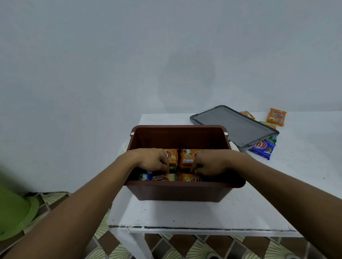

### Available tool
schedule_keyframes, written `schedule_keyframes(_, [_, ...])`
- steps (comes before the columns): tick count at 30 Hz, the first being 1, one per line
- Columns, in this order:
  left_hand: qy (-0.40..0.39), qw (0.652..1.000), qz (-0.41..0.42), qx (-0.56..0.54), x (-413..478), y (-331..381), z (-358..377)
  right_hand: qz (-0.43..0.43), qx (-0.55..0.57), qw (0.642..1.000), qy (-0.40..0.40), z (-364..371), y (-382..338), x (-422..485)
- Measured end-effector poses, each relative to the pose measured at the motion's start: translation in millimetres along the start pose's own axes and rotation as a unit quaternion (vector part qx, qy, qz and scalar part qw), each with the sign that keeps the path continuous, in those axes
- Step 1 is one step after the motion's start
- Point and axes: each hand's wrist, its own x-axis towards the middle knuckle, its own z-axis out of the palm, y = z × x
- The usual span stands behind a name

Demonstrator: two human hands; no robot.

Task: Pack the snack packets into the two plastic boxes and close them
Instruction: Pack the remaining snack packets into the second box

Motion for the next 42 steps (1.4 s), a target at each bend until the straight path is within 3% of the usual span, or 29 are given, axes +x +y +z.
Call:
schedule_keyframes(5, [0.076,0.99,0.061,-0.106,2,15,-12,-0.036,0.041,0.971,0.234,-8,14,-26])
schedule_keyframes(8, [0.188,0.967,0.102,-0.139,9,40,-21,-0.032,0.127,0.91,0.393,-9,48,-41])
schedule_keyframes(11, [0.261,0.939,0.122,-0.188,23,63,-25,0.042,0.176,0.865,0.467,1,102,-51])
schedule_keyframes(18, [0.302,0.918,0.156,-0.203,73,140,-33,0.159,0.229,0.842,0.462,50,216,-76])
schedule_keyframes(27, [0.269,0.943,0.138,-0.14,158,235,-26,0.177,0.262,0.852,0.417,71,296,-95])
schedule_keyframes(31, [0.27,0.951,0.098,-0.117,175,241,-23,0.153,0.38,0.828,0.384,49,300,-75])
schedule_keyframes(35, [0.241,0.969,0.047,0.007,184,239,-20,0.128,0.513,0.772,0.353,22,294,-52])
schedule_keyframes(39, [0.201,0.978,-0.014,0.063,192,240,-21,0.124,0.596,0.712,0.351,6,295,-32])
schedule_keyframes(42, [0.202,0.977,-0.027,0.067,197,236,-25,0.082,0.616,0.71,0.331,2,306,-26])
